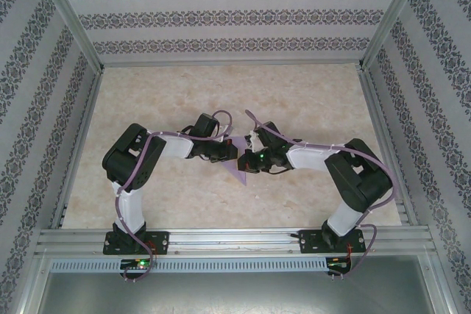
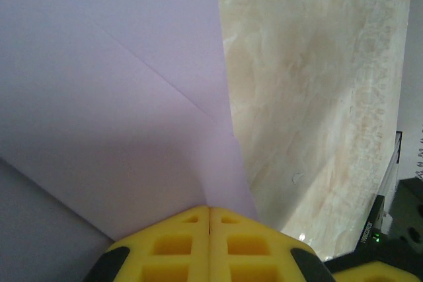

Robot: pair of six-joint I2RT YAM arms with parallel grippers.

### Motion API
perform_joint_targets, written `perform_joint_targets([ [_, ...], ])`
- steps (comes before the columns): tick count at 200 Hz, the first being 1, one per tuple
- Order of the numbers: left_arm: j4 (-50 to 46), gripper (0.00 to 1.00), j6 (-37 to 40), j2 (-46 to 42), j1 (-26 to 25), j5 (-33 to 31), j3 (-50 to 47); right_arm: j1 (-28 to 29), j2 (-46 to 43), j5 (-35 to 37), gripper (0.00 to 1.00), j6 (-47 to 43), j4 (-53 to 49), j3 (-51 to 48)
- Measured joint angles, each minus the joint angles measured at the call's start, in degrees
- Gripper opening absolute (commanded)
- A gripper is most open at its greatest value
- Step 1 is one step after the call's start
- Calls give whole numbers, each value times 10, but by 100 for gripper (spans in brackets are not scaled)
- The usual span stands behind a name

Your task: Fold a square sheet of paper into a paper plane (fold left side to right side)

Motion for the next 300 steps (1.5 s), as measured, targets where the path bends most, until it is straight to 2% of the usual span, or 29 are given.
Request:
perform_joint_targets([
  [155, 0, 2, 0, 0, 0, -1, 0, 8, 47, 30, 0, 10, 31, 11],
  [300, -1, 1, -20, 0, 0, -11, 0, 34, 21, 58, 0, -5, -15, 5],
])
